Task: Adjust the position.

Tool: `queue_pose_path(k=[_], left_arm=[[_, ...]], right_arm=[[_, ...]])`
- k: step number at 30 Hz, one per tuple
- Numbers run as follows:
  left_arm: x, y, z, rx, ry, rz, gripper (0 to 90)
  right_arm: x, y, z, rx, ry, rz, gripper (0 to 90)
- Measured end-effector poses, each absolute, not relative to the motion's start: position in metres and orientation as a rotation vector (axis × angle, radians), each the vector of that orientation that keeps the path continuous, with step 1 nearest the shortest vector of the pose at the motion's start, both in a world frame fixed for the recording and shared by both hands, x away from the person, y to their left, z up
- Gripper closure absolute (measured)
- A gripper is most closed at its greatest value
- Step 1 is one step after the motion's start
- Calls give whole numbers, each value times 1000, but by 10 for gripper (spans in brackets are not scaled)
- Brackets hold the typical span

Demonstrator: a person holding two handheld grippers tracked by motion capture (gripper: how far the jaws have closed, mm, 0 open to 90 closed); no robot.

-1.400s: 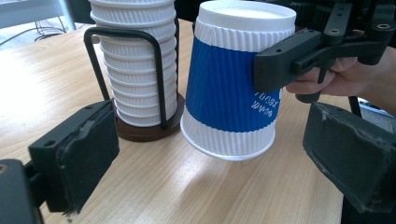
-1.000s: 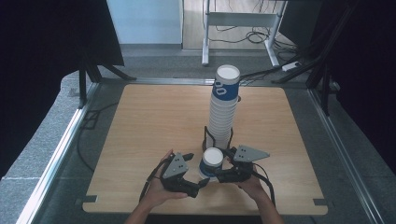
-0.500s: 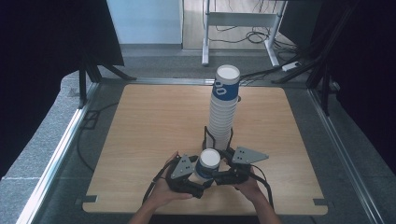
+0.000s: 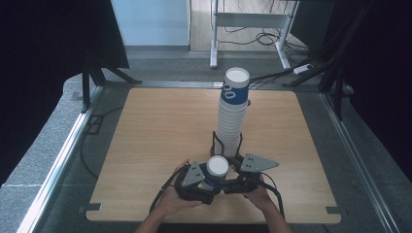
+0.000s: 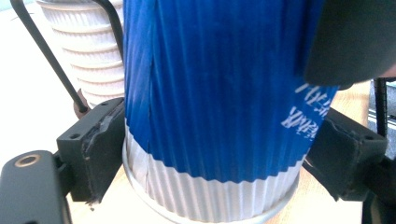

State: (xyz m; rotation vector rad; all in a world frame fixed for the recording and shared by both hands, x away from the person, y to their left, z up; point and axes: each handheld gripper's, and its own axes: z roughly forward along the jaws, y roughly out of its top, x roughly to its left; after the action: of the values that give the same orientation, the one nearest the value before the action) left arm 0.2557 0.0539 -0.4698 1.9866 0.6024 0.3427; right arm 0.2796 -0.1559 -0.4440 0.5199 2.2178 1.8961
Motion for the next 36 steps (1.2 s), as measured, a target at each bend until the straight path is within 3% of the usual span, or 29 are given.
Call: queue_pose_path(k=[13, 20, 36], left_arm=[[255, 53, -471, 2021, 589, 373, 159], [257, 53, -474, 2060, 584, 408, 163], [257, 56, -475, 2166, 564, 609, 166]], right_arm=[[281, -156, -446, 525, 2246, 1880, 264], [282, -159, -445, 539, 2267, 1883, 216], [279, -178, -433, 536, 2274, 1844, 192]])
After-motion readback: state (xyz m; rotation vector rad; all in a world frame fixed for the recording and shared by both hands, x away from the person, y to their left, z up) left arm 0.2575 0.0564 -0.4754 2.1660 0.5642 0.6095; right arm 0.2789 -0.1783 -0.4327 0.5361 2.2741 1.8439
